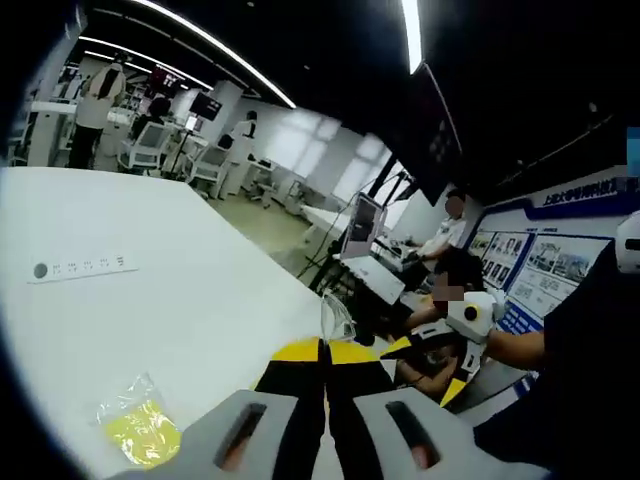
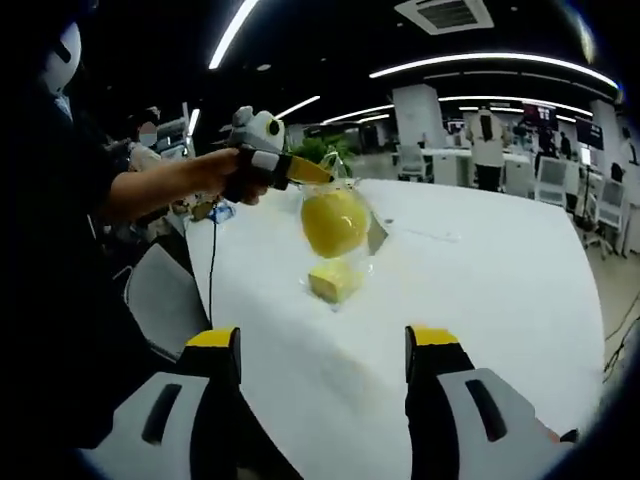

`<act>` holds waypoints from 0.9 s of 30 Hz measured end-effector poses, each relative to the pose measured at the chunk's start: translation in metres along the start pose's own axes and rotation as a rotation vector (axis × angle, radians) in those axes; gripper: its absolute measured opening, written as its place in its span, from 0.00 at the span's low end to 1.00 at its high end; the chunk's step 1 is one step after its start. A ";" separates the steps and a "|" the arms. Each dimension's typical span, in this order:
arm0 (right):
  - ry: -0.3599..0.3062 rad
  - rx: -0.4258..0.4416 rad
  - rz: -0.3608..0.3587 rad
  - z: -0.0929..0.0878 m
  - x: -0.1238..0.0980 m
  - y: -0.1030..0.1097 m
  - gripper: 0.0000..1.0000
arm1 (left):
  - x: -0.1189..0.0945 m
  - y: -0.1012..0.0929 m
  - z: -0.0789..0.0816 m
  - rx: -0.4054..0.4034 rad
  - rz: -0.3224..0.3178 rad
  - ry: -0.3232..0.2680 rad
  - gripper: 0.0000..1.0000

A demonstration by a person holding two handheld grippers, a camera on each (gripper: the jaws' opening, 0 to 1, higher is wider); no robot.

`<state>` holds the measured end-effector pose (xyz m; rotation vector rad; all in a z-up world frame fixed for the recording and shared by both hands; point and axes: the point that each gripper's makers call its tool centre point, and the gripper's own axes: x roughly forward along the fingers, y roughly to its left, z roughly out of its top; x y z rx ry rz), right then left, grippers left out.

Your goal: Compare the silicone blocks by pressing each to a similar depth, holding the contact briefly, and releasing to observe deformation and rebound differences across the visible hardness samples.

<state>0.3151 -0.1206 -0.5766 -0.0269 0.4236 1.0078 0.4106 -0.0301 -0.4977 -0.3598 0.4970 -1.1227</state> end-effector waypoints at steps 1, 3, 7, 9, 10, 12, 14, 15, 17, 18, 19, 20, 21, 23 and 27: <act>-0.006 -0.001 0.009 0.002 0.003 0.001 0.61 | -0.002 -0.003 0.003 0.004 0.001 -0.007 0.00; -0.016 -0.010 0.025 0.008 0.009 0.004 0.62 | -0.007 -0.012 0.008 0.004 -0.012 -0.023 0.00; -0.061 -0.026 0.044 0.022 0.018 0.005 0.63 | -0.013 -0.026 0.010 0.016 -0.027 -0.030 0.00; -0.106 -0.006 0.065 0.033 0.023 0.005 0.62 | -0.013 -0.033 0.007 0.014 -0.056 -0.017 0.00; -0.120 0.005 0.071 0.037 0.025 0.004 0.62 | -0.013 -0.035 0.006 0.025 -0.047 -0.017 0.00; -0.148 0.022 0.090 0.045 0.032 0.002 0.61 | -0.012 -0.040 0.003 0.025 -0.061 -0.003 0.00; -0.167 0.025 0.105 0.052 0.040 0.002 0.60 | -0.010 -0.047 -0.001 0.024 -0.080 0.012 0.00; -0.183 0.026 0.126 0.058 0.045 0.005 0.60 | -0.008 -0.049 -0.002 0.024 -0.081 0.014 0.00; -0.209 0.039 0.174 0.067 0.053 0.013 0.59 | -0.005 -0.057 -0.005 0.032 -0.100 0.031 0.00; -0.222 0.034 0.187 0.071 0.055 0.016 0.57 | -0.002 -0.059 -0.005 0.033 -0.101 0.034 0.00; -0.224 0.030 0.190 0.071 0.056 0.016 0.56 | -0.001 -0.062 -0.005 0.034 -0.111 0.037 0.00; -0.226 0.030 0.196 0.073 0.059 0.017 0.54 | 0.001 -0.064 -0.004 0.033 -0.119 0.035 0.00; -0.223 0.030 0.198 0.073 0.062 0.017 0.53 | 0.002 -0.066 -0.002 0.031 -0.121 0.031 0.00; -0.220 0.028 0.213 0.075 0.065 0.018 0.49 | 0.004 -0.069 0.000 0.015 -0.138 0.023 0.00; -0.234 0.022 0.226 0.081 0.063 0.018 0.38 | 0.005 -0.073 0.011 0.017 -0.148 -0.008 0.00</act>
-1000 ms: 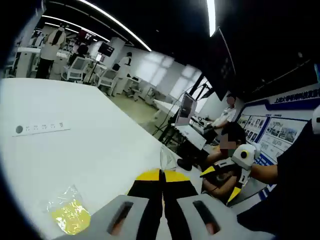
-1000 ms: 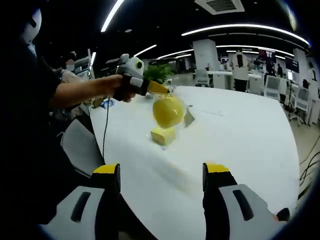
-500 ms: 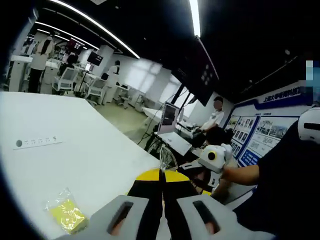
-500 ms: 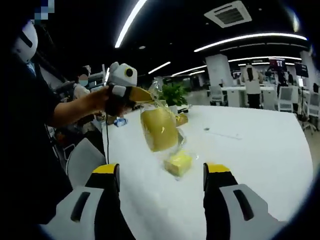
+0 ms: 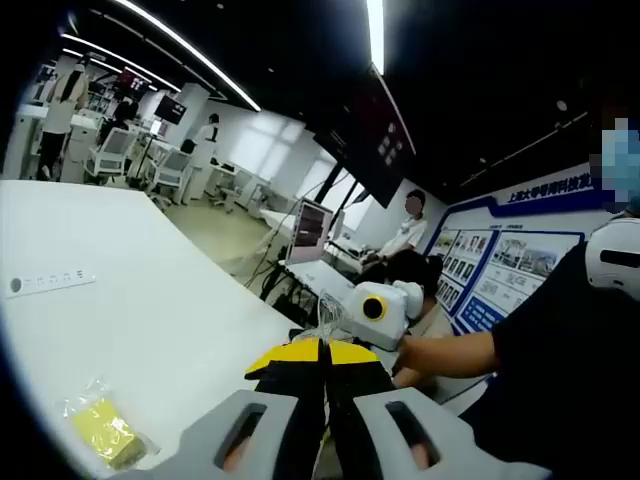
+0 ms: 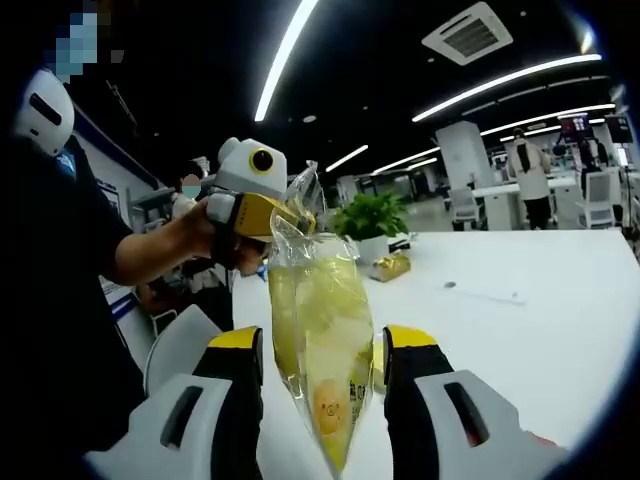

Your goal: Compare the silicone blocks by pressing each to a similar depth, holding the contact briefly, and releasing to observe deformation and rebound differences across the visible hardness samples.

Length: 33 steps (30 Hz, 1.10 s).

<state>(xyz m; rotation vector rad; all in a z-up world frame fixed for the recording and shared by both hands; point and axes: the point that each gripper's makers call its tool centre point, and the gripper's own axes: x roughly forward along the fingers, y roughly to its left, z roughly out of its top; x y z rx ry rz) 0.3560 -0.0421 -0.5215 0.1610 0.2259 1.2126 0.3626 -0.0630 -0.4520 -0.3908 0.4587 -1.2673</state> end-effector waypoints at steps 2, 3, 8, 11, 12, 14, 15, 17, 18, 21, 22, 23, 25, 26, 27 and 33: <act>-0.032 0.004 -0.029 0.008 0.000 -0.007 0.33 | 0.001 0.000 0.007 0.001 -0.010 -0.021 0.00; -0.042 0.007 -0.020 0.011 0.001 -0.008 0.32 | 0.000 0.000 0.011 0.005 -0.010 -0.036 0.00; -0.046 0.006 -0.025 0.018 0.006 -0.015 0.34 | 0.001 0.004 0.016 0.002 -0.014 -0.055 0.00; -0.033 0.006 -0.007 0.016 0.008 -0.017 0.31 | -0.001 0.008 0.017 0.004 -0.011 -0.057 0.00; -0.030 -0.002 0.004 0.017 0.009 -0.016 0.30 | -0.001 0.009 0.018 0.001 -0.009 -0.061 0.00; -0.012 0.006 0.009 0.020 0.011 -0.016 0.27 | -0.003 0.011 0.021 0.000 -0.009 -0.072 0.00; -0.016 0.007 0.010 0.022 0.012 -0.016 0.25 | -0.004 0.011 0.024 -0.008 -0.011 -0.088 0.00; -0.024 -0.009 0.011 0.026 0.013 -0.015 0.22 | -0.006 0.010 0.026 -0.011 -0.021 -0.095 0.00; -0.019 -0.007 0.013 0.027 0.014 -0.014 0.20 | -0.006 0.010 0.028 -0.006 -0.020 -0.098 0.00; -0.001 -0.008 0.016 0.029 0.015 -0.012 0.17 | -0.008 0.009 0.029 0.016 -0.018 -0.102 0.00; 0.007 0.008 0.024 0.030 0.015 -0.011 0.16 | -0.009 0.008 0.030 0.012 -0.023 -0.107 0.00; 0.010 0.014 0.025 0.030 0.016 -0.011 0.15 | -0.009 0.008 0.031 0.014 -0.025 -0.115 0.00; 0.023 0.008 0.030 0.029 0.017 -0.009 0.13 | -0.010 0.009 0.031 0.033 -0.017 -0.114 0.00; 0.034 0.016 0.034 0.028 0.016 -0.008 0.12 | -0.010 0.008 0.030 0.043 -0.018 -0.109 0.00; 0.047 0.021 0.044 0.026 0.017 -0.006 0.11 | -0.010 0.009 0.029 0.043 -0.015 -0.106 0.00; 0.071 0.008 0.059 0.021 0.015 -0.001 0.09 | -0.013 0.007 0.024 0.054 -0.014 -0.103 0.00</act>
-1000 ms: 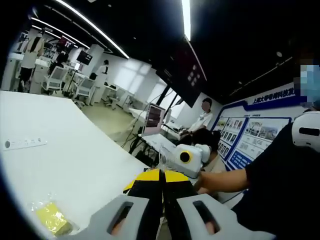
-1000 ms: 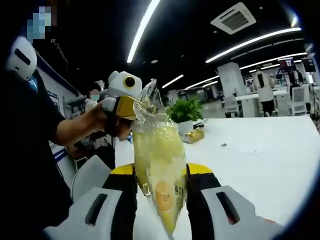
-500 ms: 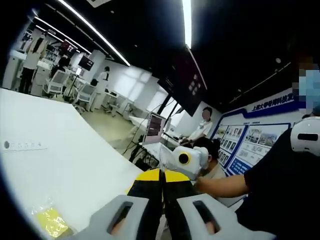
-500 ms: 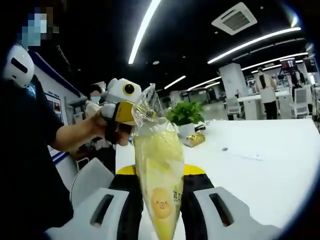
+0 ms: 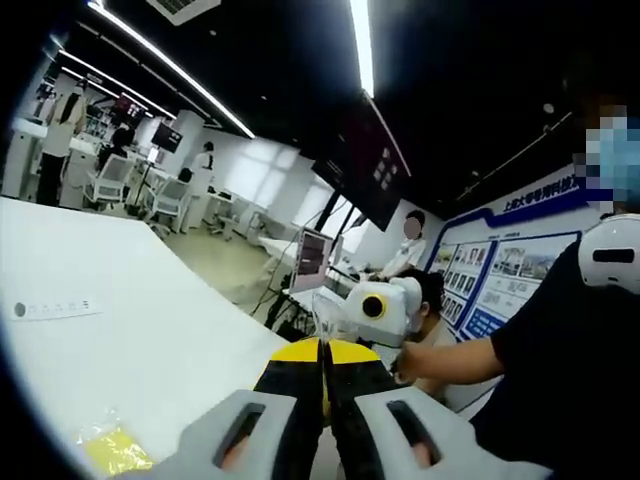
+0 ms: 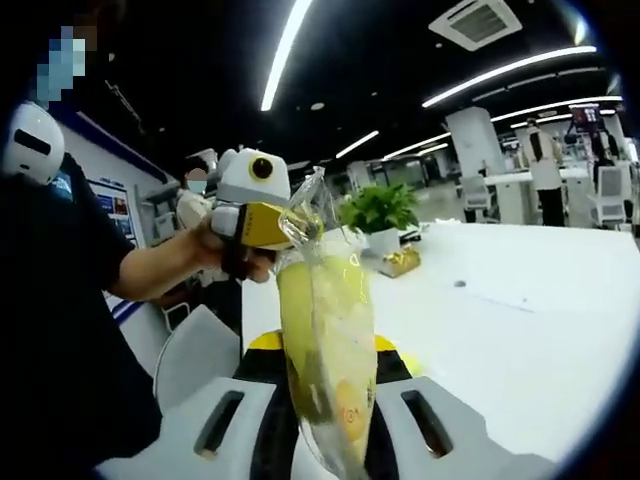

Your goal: Compare the silicone blocks by pressing each to a similar depth, holding the contact briefly, and releasing to observe deformation and rebound differences across the visible hardness samples.

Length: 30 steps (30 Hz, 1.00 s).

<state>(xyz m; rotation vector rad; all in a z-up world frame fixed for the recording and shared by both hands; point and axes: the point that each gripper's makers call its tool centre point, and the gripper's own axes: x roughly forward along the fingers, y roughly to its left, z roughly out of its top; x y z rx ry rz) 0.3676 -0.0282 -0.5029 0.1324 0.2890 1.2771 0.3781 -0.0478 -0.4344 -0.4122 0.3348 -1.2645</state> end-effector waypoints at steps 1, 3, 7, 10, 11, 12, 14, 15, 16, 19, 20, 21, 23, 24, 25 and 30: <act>0.001 -0.004 0.000 0.000 0.000 0.001 0.09 | 0.000 -0.001 0.000 0.002 0.000 0.000 0.00; 0.004 -0.009 0.003 -0.001 0.000 0.001 0.09 | 0.000 -0.001 -0.001 0.002 0.000 0.002 0.00; 0.005 -0.012 0.003 -0.003 -0.001 0.001 0.09 | 0.000 -0.002 -0.004 0.004 0.006 0.008 0.00; -0.006 0.000 0.014 -0.004 -0.004 0.002 0.10 | 0.001 -0.004 -0.005 -0.016 -0.001 0.011 0.00; -0.012 -0.017 0.003 -0.004 -0.004 0.001 0.10 | 0.002 -0.004 -0.005 -0.018 0.004 0.011 0.00; -0.014 -0.011 0.004 -0.004 -0.005 0.001 0.10 | 0.002 -0.003 -0.005 -0.018 0.006 0.011 0.00; -0.034 -0.005 -0.002 -0.002 -0.006 -0.001 0.11 | 0.004 -0.005 -0.003 -0.031 0.004 0.006 0.00; -0.046 -0.015 -0.007 0.001 -0.008 -0.003 0.12 | 0.005 -0.006 -0.002 -0.042 0.001 0.002 0.00; -0.047 -0.009 -0.005 0.001 -0.008 -0.003 0.12 | 0.006 -0.006 -0.002 -0.040 -0.001 0.001 0.00; -0.049 -0.025 -0.017 0.001 -0.008 -0.003 0.14 | 0.006 -0.007 -0.002 -0.040 0.001 0.001 0.00; -0.053 -0.032 -0.019 0.001 -0.008 -0.003 0.15 | 0.006 -0.007 -0.002 -0.039 0.001 0.000 0.00; -0.061 -0.034 -0.019 0.001 -0.009 -0.003 0.16 | 0.007 -0.009 -0.002 -0.036 -0.001 -0.002 0.00; -0.076 -0.043 -0.022 0.002 -0.009 -0.003 0.19 | 0.007 -0.009 -0.002 -0.039 0.001 -0.007 0.00; -0.080 -0.050 -0.036 0.001 -0.009 -0.005 0.21 | 0.008 -0.009 -0.002 -0.044 0.000 -0.004 0.00; -0.083 -0.059 -0.048 -0.001 -0.010 -0.007 0.23 | 0.008 -0.006 -0.003 -0.049 0.011 -0.002 0.00; -0.085 -0.045 -0.055 -0.004 -0.013 -0.008 0.35 | 0.011 -0.002 -0.014 -0.095 0.016 0.021 0.00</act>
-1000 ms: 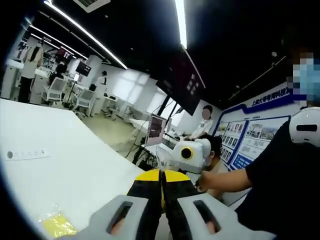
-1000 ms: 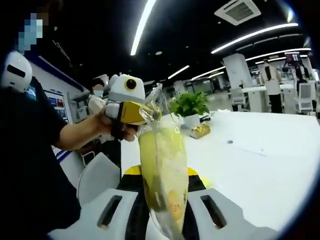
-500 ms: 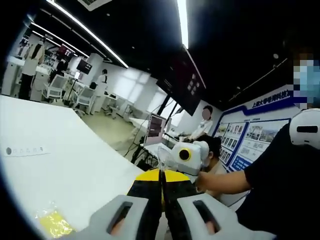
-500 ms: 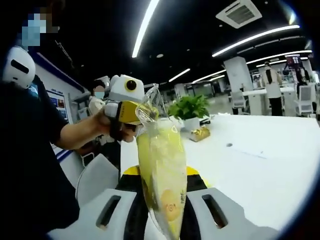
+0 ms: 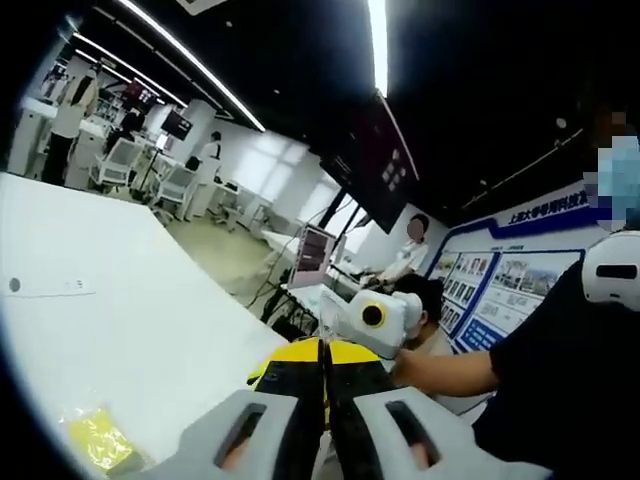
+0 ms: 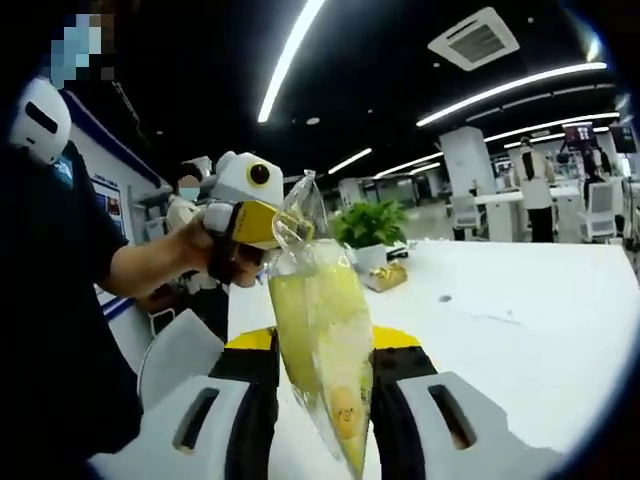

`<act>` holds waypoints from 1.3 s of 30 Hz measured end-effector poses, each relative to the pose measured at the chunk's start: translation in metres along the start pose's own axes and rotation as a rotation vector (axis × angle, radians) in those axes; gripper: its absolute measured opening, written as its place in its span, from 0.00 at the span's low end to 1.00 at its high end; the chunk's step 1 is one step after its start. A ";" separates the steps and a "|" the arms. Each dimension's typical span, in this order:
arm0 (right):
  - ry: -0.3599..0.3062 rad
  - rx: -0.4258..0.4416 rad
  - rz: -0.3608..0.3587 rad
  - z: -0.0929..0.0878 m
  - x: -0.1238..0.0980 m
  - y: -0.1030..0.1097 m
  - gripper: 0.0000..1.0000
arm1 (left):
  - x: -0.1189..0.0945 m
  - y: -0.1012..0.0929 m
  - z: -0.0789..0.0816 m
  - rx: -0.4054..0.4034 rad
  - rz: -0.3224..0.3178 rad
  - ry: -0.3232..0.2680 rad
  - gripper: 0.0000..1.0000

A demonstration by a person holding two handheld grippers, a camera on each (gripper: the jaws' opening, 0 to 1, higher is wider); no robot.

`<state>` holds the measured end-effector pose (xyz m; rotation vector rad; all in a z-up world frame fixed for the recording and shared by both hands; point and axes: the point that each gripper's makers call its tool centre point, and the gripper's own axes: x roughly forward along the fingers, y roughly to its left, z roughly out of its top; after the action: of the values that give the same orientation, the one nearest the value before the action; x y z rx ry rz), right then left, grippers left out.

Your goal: Compare the silicone blocks by pressing each to a similar depth, holding the contact briefly, and releasing to observe deformation and rebound differences across the visible hardness samples.

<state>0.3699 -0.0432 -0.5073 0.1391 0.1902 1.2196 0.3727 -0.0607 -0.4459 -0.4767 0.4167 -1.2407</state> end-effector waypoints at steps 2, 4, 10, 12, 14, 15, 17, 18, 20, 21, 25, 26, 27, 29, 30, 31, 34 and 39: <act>-0.008 0.006 -0.011 0.000 -0.002 -0.002 0.40 | 0.001 0.000 -0.002 0.005 0.001 0.005 0.00; 0.010 0.035 -0.022 -0.005 -0.004 -0.004 0.47 | 0.001 0.002 -0.004 -0.017 0.003 0.004 0.00; -0.004 0.060 -0.044 -0.009 -0.009 -0.004 0.63 | 0.002 0.006 -0.005 -0.048 0.014 -0.003 0.00; -0.021 0.061 -0.048 -0.007 -0.010 -0.003 0.69 | 0.002 0.009 -0.006 -0.056 0.021 0.001 0.00; -0.017 0.086 -0.046 -0.008 -0.011 -0.002 0.75 | 0.001 0.010 -0.008 -0.063 0.021 0.009 0.00; -0.009 0.110 -0.045 -0.010 -0.012 -0.001 0.78 | 0.001 0.011 -0.010 -0.055 0.030 0.014 0.00; -0.011 0.099 -0.054 -0.010 -0.014 0.000 0.83 | 0.000 0.011 -0.012 -0.062 0.028 0.018 0.00; -0.023 0.087 -0.061 -0.009 -0.016 -0.001 0.85 | 0.000 0.011 -0.012 -0.065 0.029 0.018 0.00; -0.027 0.098 -0.065 -0.008 -0.019 0.000 0.87 | -0.001 0.013 -0.014 -0.073 0.029 0.020 0.00; -0.038 0.109 -0.067 -0.006 -0.020 0.000 0.88 | -0.001 0.014 -0.015 -0.079 0.032 0.020 0.00; -0.101 0.127 -0.088 0.005 -0.026 -0.001 0.96 | -0.002 0.015 -0.019 -0.090 0.033 0.028 0.00; -0.103 0.136 -0.082 0.005 -0.029 0.001 0.96 | -0.002 0.016 -0.020 -0.092 0.037 0.029 0.00; -0.108 0.139 -0.083 0.007 -0.031 0.001 0.96 | -0.002 0.017 -0.021 -0.093 0.039 0.030 0.00; -0.131 0.151 -0.084 0.012 -0.036 0.002 0.96 | -0.002 0.020 -0.023 -0.107 0.041 0.029 0.00; -0.126 0.155 -0.086 0.013 -0.038 0.003 0.96 | -0.002 0.021 -0.023 -0.114 0.045 0.026 0.00; -0.122 0.154 -0.090 0.014 -0.040 0.004 0.96 | -0.002 0.022 -0.024 -0.119 0.047 0.026 0.00; -0.123 0.122 -0.113 0.018 -0.050 0.008 0.96 | 0.001 0.027 -0.028 -0.134 0.059 0.027 0.00; -0.122 0.067 -0.163 0.020 -0.070 0.011 0.96 | 0.008 0.037 -0.038 -0.194 0.079 0.027 0.00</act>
<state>0.3409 -0.1058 -0.4808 0.2508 0.1330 1.0394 0.3833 -0.0636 -0.4982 -0.6036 0.5767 -1.1367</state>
